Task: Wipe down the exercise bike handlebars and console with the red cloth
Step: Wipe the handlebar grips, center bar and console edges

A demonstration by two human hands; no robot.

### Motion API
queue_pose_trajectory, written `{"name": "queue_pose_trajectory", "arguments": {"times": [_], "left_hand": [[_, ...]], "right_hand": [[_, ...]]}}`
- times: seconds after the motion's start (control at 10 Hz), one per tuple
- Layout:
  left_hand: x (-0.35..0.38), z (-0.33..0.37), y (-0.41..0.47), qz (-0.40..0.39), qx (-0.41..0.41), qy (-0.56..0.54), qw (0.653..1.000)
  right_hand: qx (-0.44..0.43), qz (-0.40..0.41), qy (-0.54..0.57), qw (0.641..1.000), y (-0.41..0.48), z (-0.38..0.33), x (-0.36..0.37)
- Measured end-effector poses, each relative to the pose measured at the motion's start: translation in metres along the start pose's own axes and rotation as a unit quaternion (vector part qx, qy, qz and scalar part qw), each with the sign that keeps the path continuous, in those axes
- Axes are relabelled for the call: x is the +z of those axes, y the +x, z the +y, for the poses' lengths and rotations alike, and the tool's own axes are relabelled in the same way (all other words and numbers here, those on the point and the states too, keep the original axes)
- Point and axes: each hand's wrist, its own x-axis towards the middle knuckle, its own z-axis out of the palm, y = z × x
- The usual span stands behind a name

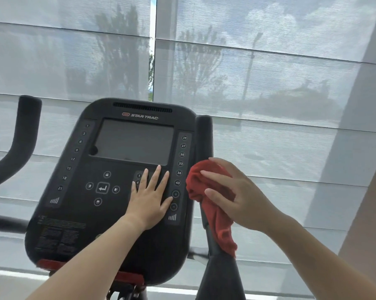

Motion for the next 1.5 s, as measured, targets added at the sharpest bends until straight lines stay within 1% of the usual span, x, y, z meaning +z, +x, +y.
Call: {"name": "queue_pose_trajectory", "arguments": {"times": [0.1, 0.2, 0.3, 0.4, 0.6, 0.7, 0.8, 0.9, 1.0, 1.1, 1.2, 1.3, 1.4, 1.5], "left_hand": [[0.001, 0.000, 0.000, 0.001, 0.000, 0.000, 1.000], [0.002, 0.000, 0.000, 0.002, 0.000, 0.003, 1.000], [0.002, -0.001, 0.000, 0.002, 0.002, 0.004, 1.000], [0.002, -0.002, 0.000, 0.000, 0.004, 0.011, 1.000], [0.001, -0.002, -0.002, -0.005, 0.007, 0.013, 1.000], [0.000, -0.004, -0.002, -0.003, 0.011, 0.018, 1.000], [0.001, -0.005, -0.002, -0.004, 0.011, 0.016, 1.000], [0.002, -0.005, -0.001, 0.002, 0.015, 0.010, 1.000], [0.001, -0.005, -0.002, -0.003, 0.015, 0.015, 1.000], [0.000, -0.006, -0.002, -0.005, 0.017, 0.021, 1.000], [-0.001, -0.006, -0.002, -0.006, 0.018, 0.016, 1.000], [-0.001, -0.007, -0.002, -0.007, 0.017, 0.020, 1.000], [-0.001, -0.007, -0.002, -0.006, 0.019, 0.019, 1.000], [0.000, -0.007, -0.002, -0.007, 0.018, 0.021, 1.000]], "right_hand": [[-0.003, -0.065, 0.017, 0.998, -0.009, -0.007, -0.003], [-0.020, -0.105, 0.012, 0.994, -0.017, -0.013, -0.008], [-0.024, -0.128, 0.035, 0.991, -0.025, -0.014, -0.010], [-0.015, -0.093, 0.087, 0.992, -0.025, -0.011, -0.008], [-0.012, -0.003, 0.060, 0.998, 0.004, 0.000, -0.001], [-0.025, -0.010, 0.044, 0.999, -0.005, -0.001, 0.004], [-0.029, -0.011, 0.092, 0.995, -0.020, 0.000, 0.001], [-0.023, 0.027, 0.132, 0.991, -0.016, -0.003, -0.003], [-0.027, 0.057, 0.131, 0.989, -0.008, -0.008, 0.000], [-0.044, 0.000, 0.075, 0.996, -0.011, -0.008, 0.008], [-0.071, -0.042, 0.055, 0.995, -0.021, -0.009, 0.004], [-0.091, -0.050, 0.066, 0.992, -0.023, -0.009, 0.002], [-0.054, 0.024, 0.109, 0.992, -0.015, 0.000, 0.009], [-0.014, 0.087, 0.152, 0.984, -0.005, 0.004, 0.012]]}}
